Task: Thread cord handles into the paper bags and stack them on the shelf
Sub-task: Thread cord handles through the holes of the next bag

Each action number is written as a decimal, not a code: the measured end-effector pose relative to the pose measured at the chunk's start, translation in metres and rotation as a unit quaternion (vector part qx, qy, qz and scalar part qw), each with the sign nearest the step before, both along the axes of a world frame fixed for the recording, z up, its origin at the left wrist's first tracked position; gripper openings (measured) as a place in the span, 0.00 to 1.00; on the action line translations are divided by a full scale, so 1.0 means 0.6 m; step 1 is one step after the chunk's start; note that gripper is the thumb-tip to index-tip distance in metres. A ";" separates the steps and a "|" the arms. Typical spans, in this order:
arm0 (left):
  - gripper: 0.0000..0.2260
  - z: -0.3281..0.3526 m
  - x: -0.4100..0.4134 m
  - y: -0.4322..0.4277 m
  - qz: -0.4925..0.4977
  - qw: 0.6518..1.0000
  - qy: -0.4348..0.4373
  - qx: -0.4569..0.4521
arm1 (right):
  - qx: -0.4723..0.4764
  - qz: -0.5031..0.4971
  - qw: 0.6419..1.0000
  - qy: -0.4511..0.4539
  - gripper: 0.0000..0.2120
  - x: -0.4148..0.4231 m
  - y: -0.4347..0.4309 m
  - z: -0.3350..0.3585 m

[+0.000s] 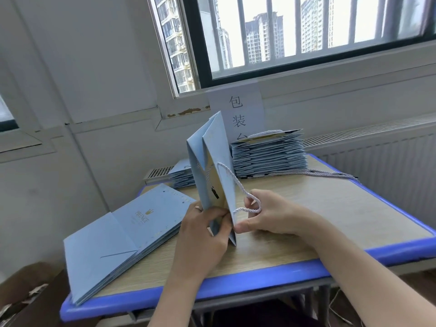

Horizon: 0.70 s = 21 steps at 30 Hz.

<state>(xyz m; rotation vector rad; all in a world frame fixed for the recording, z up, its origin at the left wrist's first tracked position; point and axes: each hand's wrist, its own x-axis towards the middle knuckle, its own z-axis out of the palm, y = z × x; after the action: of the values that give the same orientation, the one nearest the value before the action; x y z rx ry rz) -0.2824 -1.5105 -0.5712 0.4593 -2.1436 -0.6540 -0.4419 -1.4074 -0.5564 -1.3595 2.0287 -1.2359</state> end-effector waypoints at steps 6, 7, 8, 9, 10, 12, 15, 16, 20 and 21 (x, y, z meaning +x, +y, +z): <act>0.09 0.006 0.000 0.001 -0.009 0.999 -0.013 0.041 | 0.009 -0.016 0.998 0.067 0.29 0.009 0.032 -0.016; 0.09 0.007 -0.001 0.003 -0.008 0.999 -0.016 0.049 | 0.013 -0.011 0.995 0.097 0.29 0.014 0.034 -0.020; 0.09 0.007 -0.002 0.005 -0.008 0.998 -0.017 0.054 | 0.016 -0.005 0.992 0.129 0.28 0.019 0.034 -0.022; 0.09 0.007 -0.003 0.005 -0.010 0.999 -0.014 0.051 | 0.014 -0.001 0.987 0.159 0.25 0.023 0.031 -0.023; 0.09 0.008 -0.003 0.006 -0.013 0.999 -0.011 0.043 | 0.009 0.002 0.983 0.186 0.21 0.027 0.029 -0.023; 0.09 0.007 -0.003 0.004 -0.018 0.999 -0.008 0.026 | 0.000 0.006 0.975 0.221 0.16 0.033 0.026 -0.019; 0.11 0.004 -0.002 0.000 -0.018 1.000 0.004 0.005 | -0.006 0.007 0.964 0.267 0.14 0.038 0.025 -0.019; 0.12 0.005 -0.001 0.000 -0.021 1.000 0.010 0.000 | -0.013 0.011 0.961 0.275 0.13 0.038 0.025 -0.020; 0.11 0.012 0.000 0.009 -0.027 0.999 0.029 -0.007 | -0.040 0.033 0.959 0.280 0.11 0.039 0.026 -0.022; 0.11 0.012 -0.001 0.009 -0.021 0.999 0.032 -0.004 | -0.048 0.036 0.959 0.278 0.10 0.038 0.026 -0.022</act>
<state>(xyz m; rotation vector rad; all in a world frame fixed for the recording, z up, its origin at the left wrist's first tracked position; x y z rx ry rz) -0.2833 -1.5049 -0.5637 0.3864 -2.0995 -0.6750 -0.4189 -1.3919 -0.5698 -1.9847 2.2639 -1.0044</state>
